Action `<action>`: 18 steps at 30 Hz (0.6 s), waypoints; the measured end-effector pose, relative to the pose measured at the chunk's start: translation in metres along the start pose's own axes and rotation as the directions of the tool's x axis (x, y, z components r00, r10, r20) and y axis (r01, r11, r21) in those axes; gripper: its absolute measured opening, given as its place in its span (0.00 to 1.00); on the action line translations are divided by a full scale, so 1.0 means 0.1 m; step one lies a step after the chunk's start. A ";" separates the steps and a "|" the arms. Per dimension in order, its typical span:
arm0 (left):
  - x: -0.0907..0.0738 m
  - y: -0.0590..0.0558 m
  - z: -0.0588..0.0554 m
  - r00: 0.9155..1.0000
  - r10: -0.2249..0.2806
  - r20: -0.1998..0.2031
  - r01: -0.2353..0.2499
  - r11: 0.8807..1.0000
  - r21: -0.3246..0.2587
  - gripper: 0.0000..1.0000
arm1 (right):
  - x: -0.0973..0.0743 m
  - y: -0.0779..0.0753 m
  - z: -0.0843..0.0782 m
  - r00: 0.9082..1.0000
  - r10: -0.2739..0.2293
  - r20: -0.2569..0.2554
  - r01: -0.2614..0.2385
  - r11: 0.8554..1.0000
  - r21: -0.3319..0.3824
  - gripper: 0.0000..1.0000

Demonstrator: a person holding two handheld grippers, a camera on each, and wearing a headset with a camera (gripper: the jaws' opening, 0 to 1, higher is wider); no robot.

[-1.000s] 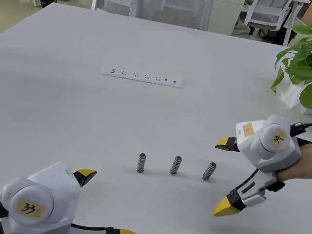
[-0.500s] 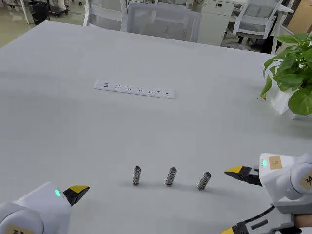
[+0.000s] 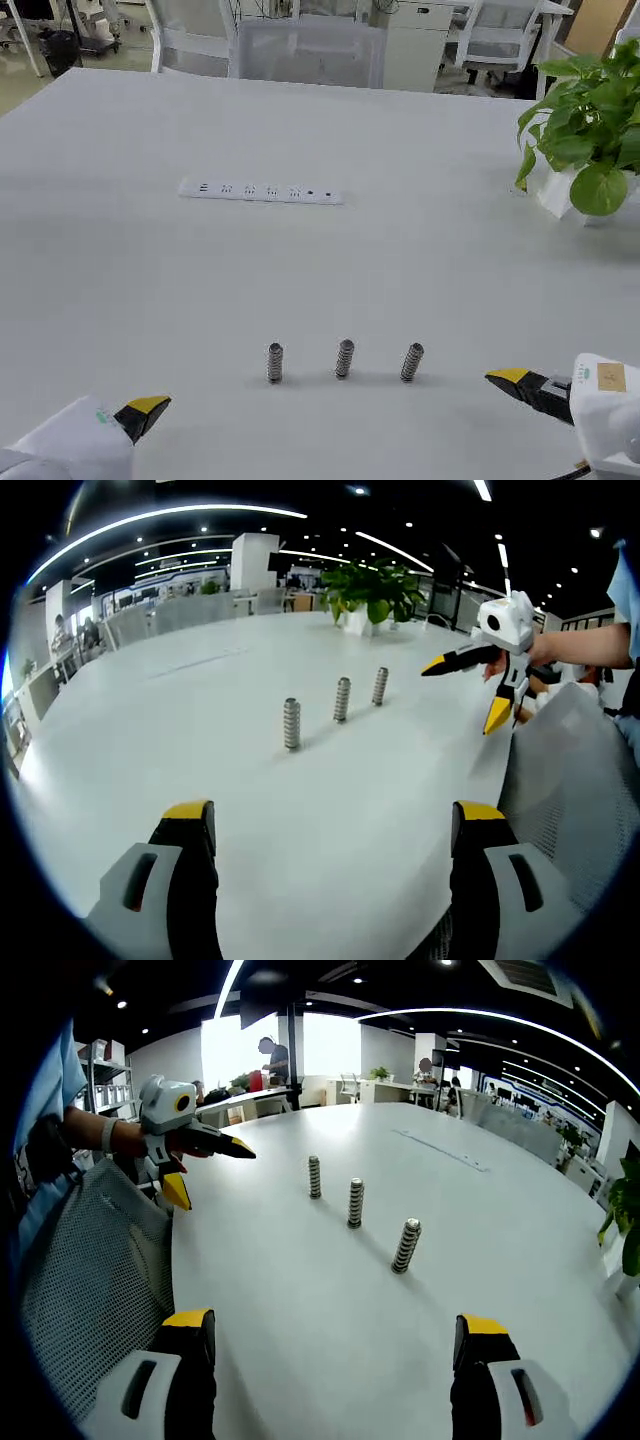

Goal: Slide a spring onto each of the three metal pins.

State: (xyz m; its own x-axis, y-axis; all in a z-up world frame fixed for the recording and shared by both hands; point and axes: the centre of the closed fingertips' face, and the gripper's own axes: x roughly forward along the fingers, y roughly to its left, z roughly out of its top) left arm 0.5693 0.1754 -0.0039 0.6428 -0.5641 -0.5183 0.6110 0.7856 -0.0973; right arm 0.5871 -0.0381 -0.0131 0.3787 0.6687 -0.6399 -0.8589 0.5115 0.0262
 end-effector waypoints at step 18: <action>0.03 0.03 -0.11 1.000 -0.018 -0.013 0.018 1.000 -0.012 0.98 | -0.30 -0.10 -0.15 0.993 -0.118 0.023 0.117 0.991 0.062 0.99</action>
State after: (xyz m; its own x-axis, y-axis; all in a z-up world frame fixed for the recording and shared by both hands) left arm 0.5679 0.1786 -0.0149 0.6256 -0.5748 -0.5274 0.6169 0.7784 -0.1165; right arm 0.5790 -0.0710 -0.0059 0.4855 0.6158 -0.6205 -0.7858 0.6185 -0.0010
